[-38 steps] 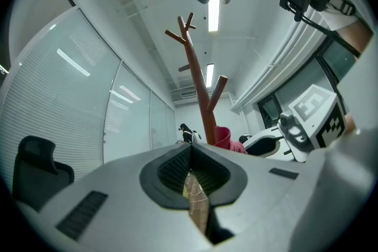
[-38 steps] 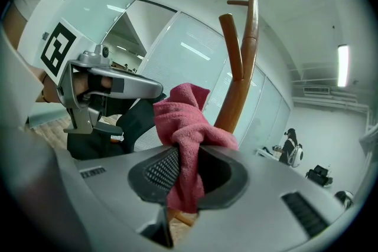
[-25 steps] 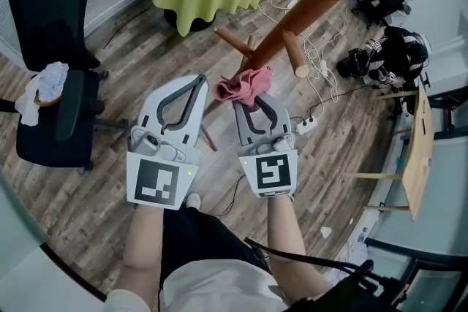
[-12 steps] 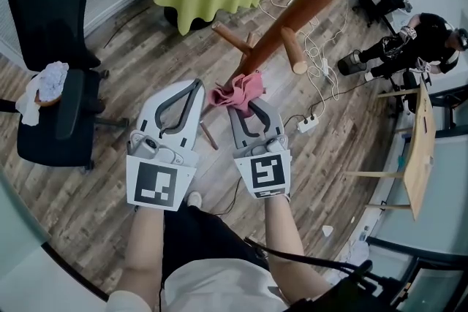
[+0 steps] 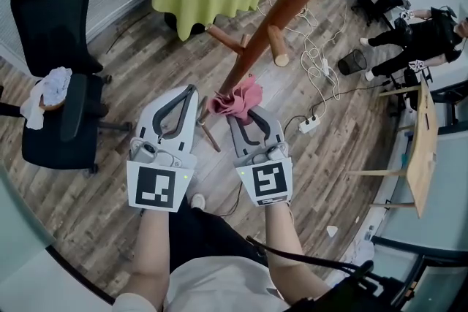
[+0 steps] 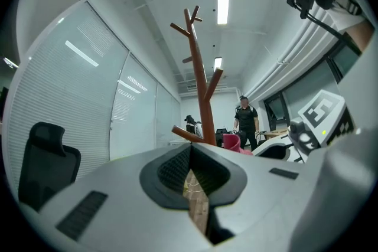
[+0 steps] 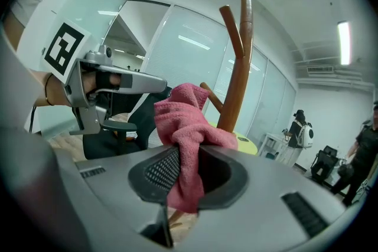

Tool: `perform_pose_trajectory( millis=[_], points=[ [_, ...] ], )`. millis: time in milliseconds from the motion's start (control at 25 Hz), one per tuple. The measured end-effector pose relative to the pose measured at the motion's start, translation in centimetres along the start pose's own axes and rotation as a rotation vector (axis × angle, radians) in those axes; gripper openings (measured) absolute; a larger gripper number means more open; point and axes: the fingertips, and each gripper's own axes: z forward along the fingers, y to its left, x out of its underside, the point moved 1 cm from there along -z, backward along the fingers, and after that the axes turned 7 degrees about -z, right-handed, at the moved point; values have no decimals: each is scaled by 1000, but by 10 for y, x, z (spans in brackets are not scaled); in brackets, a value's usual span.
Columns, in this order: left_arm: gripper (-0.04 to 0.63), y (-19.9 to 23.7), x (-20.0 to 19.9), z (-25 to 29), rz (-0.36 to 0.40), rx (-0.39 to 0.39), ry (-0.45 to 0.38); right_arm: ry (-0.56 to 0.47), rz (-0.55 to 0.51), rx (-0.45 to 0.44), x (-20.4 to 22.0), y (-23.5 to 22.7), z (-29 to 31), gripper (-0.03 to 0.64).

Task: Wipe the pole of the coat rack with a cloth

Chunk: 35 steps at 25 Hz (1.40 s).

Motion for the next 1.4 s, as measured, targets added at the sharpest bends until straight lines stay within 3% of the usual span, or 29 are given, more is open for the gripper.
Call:
perform_pose_trajectory(
  millis=[160, 360, 600, 720, 1400],
  points=[
    [12, 1, -10, -3, 12, -24, -11, -92, -31, 47, -21, -12, -14, 81],
    [13, -6, -30, -7, 23, -28, -40, -181, 73, 133, -47, -32, -38, 81],
    [12, -14, -53, -15, 30, -32, -69, -145, 93, 210, -65, -54, -68, 81],
    [12, -20, -63, -20, 37, -42, -82, -264, 146, 245, -87, -63, -84, 81],
    [12, -20, -99, -28, 99, -39, -125, -347, 124, 282, -126, -70, -102, 80]
  ],
)
